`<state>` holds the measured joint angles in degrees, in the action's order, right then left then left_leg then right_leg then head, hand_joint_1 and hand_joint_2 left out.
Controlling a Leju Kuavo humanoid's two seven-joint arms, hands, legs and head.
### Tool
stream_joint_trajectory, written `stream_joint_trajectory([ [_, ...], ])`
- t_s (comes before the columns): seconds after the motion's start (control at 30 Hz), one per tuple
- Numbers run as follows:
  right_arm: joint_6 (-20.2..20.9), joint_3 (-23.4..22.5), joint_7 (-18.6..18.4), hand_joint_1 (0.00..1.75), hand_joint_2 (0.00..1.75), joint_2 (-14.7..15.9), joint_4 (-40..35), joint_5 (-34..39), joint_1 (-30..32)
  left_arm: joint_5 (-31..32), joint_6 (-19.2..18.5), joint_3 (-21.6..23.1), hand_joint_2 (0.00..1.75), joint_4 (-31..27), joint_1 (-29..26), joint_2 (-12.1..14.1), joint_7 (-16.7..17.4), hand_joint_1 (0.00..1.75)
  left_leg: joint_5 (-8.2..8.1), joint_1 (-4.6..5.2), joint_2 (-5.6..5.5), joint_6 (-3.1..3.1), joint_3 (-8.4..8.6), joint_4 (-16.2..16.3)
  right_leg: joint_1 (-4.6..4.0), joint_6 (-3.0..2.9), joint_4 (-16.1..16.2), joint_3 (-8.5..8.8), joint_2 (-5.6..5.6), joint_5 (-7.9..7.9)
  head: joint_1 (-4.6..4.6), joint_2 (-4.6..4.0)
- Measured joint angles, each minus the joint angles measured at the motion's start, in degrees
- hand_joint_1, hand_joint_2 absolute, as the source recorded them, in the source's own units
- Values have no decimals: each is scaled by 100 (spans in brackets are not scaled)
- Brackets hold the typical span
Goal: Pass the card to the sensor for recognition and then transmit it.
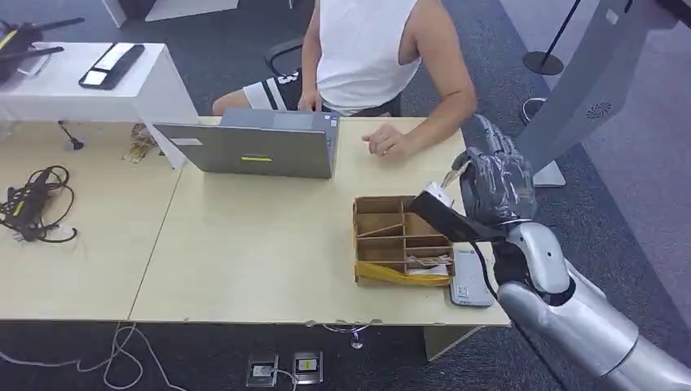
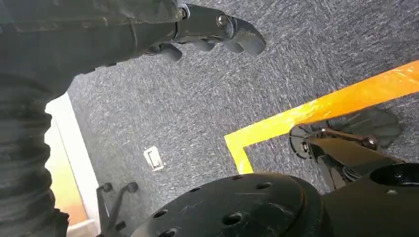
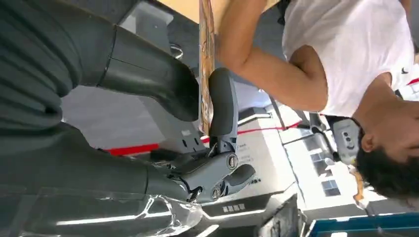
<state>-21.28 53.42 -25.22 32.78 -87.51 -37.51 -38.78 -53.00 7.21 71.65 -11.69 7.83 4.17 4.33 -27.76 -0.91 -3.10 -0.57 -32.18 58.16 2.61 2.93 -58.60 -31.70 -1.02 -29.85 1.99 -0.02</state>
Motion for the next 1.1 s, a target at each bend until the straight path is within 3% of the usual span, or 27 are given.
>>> stream_joint_trajectory([
  [0.4, -748, -568, 573, 175, 175, 99, 63, 776, 1067, -262, 0, -39, 175, 0, -15, -13, 83, 0, -3, 0, 6, -4, 0, 0, 0, 0, 1, 0, -6, 0, 0, 0],
  [0.53, -715, -715, 870, 175, 175, 85, 153, 811, 1302, -301, 2, -46, 175, 0, -15, -24, 83, 0, -3, 0, 6, -4, -1, 0, 0, 0, 1, 1, -6, 0, -2, 0],
  [0.8, -665, -745, 988, 175, 175, 68, 242, 792, 1376, -319, 2, -50, 175, 0, -15, -26, 83, 0, -3, 0, 6, -4, -1, 0, 0, 0, 1, 1, -6, 0, 0, 0],
  [0.87, -540, -828, 1163, 175, 175, -105, 566, 687, 1599, -352, 2, -90, 175, 2, -15, -37, 79, 0, -3, 0, 5, -4, -1, 0, 0, 0, 1, 0, -6, 0, -2, 0],
  [1.1, -490, -857, 1123, 175, 175, -210, 785, 628, 1838, -350, 2, -92, 175, 2, -15, -35, 79, 0, -5, -1, 6, -6, -1, 0, 0, 0, 1, 0, -6, 0, -2, 0],
])
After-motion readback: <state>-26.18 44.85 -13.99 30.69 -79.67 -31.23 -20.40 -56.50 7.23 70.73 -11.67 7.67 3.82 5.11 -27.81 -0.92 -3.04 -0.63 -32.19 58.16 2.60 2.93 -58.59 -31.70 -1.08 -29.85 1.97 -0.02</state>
